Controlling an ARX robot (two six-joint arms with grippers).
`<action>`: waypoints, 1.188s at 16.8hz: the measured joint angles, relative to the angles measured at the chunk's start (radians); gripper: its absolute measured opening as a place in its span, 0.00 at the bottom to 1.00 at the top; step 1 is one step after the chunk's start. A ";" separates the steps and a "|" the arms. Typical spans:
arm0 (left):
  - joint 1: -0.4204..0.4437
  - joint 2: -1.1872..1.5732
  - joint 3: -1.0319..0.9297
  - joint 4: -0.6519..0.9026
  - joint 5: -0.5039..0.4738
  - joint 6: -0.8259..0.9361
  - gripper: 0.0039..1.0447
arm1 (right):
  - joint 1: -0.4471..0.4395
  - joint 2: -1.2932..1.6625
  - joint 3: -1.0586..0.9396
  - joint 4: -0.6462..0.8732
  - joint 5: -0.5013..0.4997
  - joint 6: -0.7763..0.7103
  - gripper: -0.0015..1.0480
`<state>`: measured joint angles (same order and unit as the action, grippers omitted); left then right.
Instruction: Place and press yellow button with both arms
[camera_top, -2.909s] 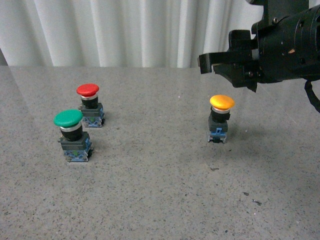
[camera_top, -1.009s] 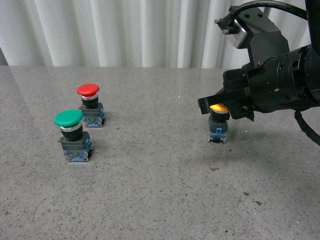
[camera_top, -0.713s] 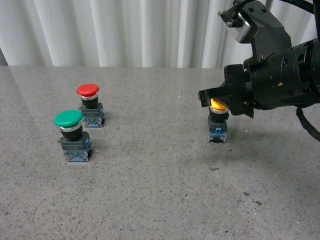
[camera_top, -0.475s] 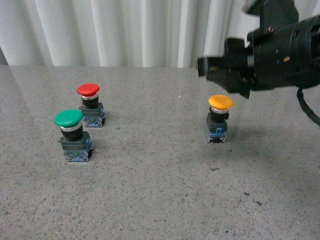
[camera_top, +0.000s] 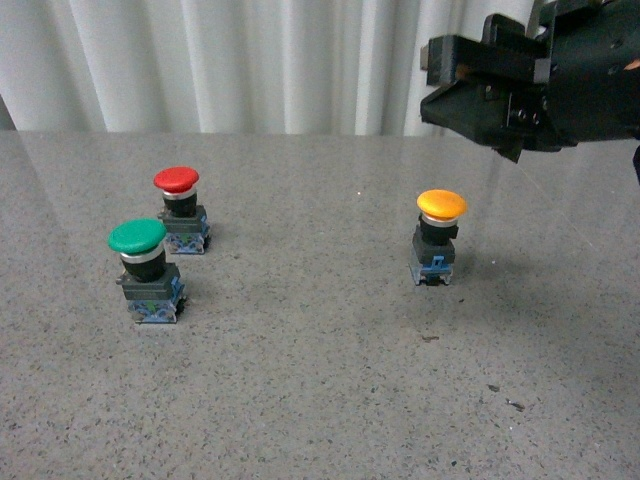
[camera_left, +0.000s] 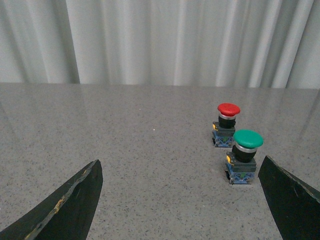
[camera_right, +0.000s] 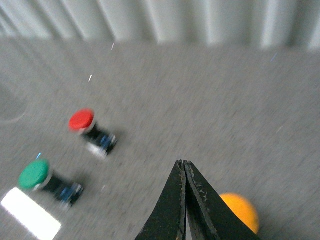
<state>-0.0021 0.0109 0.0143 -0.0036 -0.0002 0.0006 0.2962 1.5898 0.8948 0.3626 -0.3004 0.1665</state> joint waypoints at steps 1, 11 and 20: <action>0.000 0.000 0.000 0.000 -0.001 0.000 0.94 | 0.012 -0.016 -0.068 0.215 0.171 -0.035 0.02; 0.000 0.000 0.000 0.000 0.000 0.000 0.94 | -0.207 -0.621 -0.692 0.384 0.397 -0.158 0.02; 0.000 0.000 0.000 0.000 0.000 0.000 0.94 | -0.302 -0.962 -0.842 0.203 0.303 -0.160 0.02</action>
<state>-0.0021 0.0109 0.0143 -0.0036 -0.0002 0.0006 -0.0055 0.6277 0.0525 0.5655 0.0025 0.0067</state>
